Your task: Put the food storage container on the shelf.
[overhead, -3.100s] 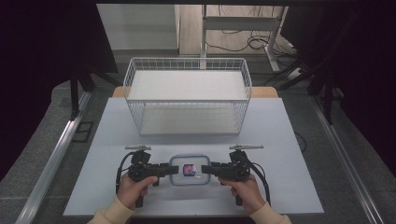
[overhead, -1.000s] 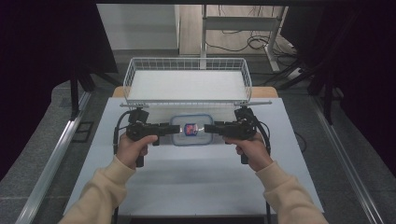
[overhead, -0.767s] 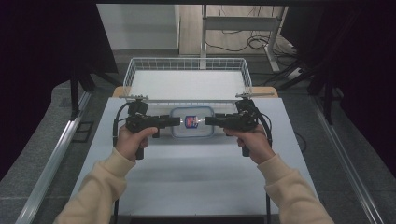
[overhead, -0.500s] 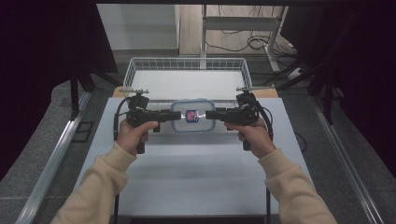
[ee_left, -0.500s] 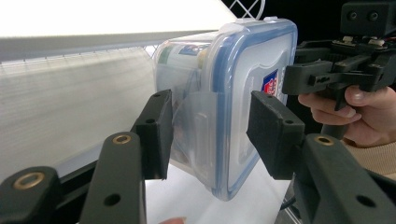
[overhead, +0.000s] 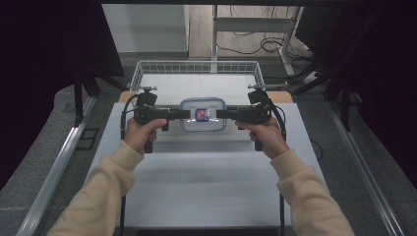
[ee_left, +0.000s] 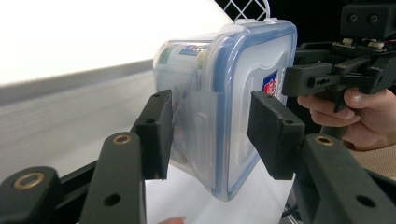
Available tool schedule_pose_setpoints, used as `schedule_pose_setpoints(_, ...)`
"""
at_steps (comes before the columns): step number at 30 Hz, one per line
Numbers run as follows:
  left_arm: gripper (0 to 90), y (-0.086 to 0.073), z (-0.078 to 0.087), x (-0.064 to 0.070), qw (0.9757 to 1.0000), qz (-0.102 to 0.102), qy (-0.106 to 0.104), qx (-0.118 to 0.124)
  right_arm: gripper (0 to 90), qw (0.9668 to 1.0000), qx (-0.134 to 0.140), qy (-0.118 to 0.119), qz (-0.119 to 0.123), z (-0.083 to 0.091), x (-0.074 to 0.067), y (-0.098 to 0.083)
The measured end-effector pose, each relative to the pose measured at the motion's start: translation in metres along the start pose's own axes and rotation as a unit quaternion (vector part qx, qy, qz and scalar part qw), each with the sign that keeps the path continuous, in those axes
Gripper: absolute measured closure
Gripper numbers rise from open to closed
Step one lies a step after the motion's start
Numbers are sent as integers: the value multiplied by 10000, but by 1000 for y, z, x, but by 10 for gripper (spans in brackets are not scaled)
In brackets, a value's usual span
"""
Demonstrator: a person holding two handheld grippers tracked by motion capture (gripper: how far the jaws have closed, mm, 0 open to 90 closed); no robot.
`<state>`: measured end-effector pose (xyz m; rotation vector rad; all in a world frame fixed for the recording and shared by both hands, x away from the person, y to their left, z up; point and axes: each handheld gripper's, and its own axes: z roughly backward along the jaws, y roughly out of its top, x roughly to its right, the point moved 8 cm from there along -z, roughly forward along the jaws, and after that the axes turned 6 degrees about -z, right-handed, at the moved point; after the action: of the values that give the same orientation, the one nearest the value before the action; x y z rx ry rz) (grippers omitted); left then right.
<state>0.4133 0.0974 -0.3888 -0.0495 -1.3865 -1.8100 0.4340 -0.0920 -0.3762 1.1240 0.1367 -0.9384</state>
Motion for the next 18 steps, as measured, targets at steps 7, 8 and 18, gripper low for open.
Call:
schedule_pose_setpoints(7, 521, 25, 2, -4, 9999, -95, 24, -30, 511, 10000, 24, -20, 15, -1, 1, 22)
schedule_pose_setpoints(8, 521, 25, 2, -4, 9999, -95, 24, -30, 511, 10000, 24, -20, 15, -1, 1, 22)
schedule_pose_setpoints(18, 521, 65, 0, -20, 9997, -208, 24, -79, 510, 10000, 78, -38, 19, -5, 6, 61)
